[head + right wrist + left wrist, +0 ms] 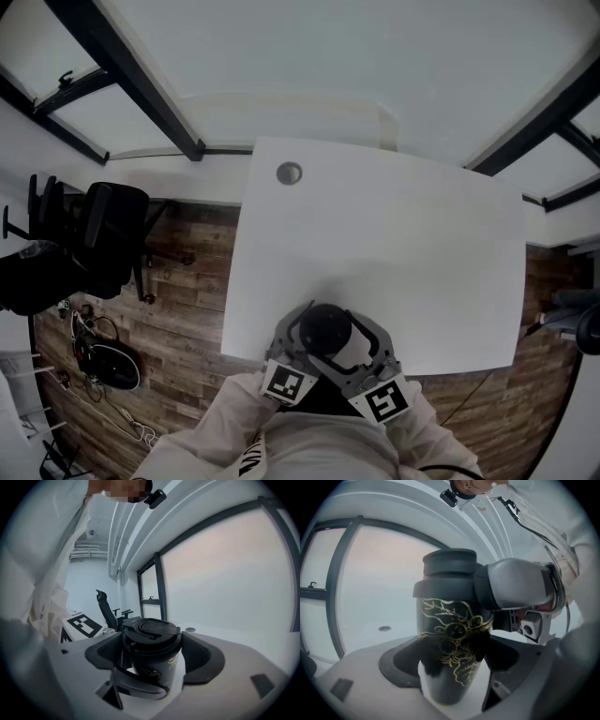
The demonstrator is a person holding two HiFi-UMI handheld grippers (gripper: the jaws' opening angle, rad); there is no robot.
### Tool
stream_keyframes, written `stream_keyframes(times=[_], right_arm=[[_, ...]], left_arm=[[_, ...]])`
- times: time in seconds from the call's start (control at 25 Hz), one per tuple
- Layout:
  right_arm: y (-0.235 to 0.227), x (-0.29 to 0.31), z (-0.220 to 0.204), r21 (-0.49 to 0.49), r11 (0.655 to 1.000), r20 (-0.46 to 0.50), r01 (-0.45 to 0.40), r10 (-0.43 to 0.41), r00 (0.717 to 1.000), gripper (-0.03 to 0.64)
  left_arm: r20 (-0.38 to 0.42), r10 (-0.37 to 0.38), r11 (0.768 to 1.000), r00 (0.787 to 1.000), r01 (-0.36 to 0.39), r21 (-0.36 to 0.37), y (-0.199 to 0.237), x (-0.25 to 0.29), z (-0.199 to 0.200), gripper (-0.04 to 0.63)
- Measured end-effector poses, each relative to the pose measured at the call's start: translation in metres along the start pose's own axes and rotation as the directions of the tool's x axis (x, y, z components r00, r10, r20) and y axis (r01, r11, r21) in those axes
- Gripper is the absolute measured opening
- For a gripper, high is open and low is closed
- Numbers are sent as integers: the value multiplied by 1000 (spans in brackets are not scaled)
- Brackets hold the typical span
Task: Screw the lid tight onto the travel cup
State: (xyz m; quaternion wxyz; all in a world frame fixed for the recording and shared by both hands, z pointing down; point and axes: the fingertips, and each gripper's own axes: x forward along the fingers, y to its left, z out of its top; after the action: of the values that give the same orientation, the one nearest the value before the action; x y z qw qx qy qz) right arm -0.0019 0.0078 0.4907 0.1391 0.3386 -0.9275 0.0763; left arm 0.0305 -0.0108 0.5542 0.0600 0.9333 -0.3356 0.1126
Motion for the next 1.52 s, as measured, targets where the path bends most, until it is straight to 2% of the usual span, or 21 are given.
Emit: stream_keyframes(times=[0.2,0.28,0.4,0.52,0.64,0.8,0.92,1.08,1.28,1.52], right_arm=[[-2,1,3,22,1000,40,-8,7,999,413],[-3,1,3,7,999,30,-50,50,998,413],[-4,2,4,-47,986,6,-158,158,987,414],[-9,5,7,-79,959,-17,-273,273,962,416],[-9,11,7,-107,912,-64,-396,391,918,416],[-15,20,9,-107,873,-80,-476,470,879,416],[-19,23,8,-83,873,-74,-480,475,877,416],[-17,26,4,-67,904,-72,-423,419,905,416],[-15,19,2,-63,934,-59,-351,347,936,419],[-3,15,1,-100,952,-59,-288,283,957,417]], left_arm=[[23,-6,1000,1000,6,-17,1,1,1,406],[24,-37,999,999,38,-20,-1,1,1,407],[27,-108,994,994,109,-18,-1,3,1,407],[30,-194,981,980,195,-6,1,6,6,407],[20,-283,959,959,283,2,0,8,5,407],[19,-367,930,930,368,-22,1,13,-2,407],[20,-394,918,919,395,-34,4,15,0,406],[17,-376,927,927,376,7,5,13,-8,405],[-27,-321,946,947,321,44,1,13,0,405],[-18,-187,980,982,188,65,0,8,-1,403]])
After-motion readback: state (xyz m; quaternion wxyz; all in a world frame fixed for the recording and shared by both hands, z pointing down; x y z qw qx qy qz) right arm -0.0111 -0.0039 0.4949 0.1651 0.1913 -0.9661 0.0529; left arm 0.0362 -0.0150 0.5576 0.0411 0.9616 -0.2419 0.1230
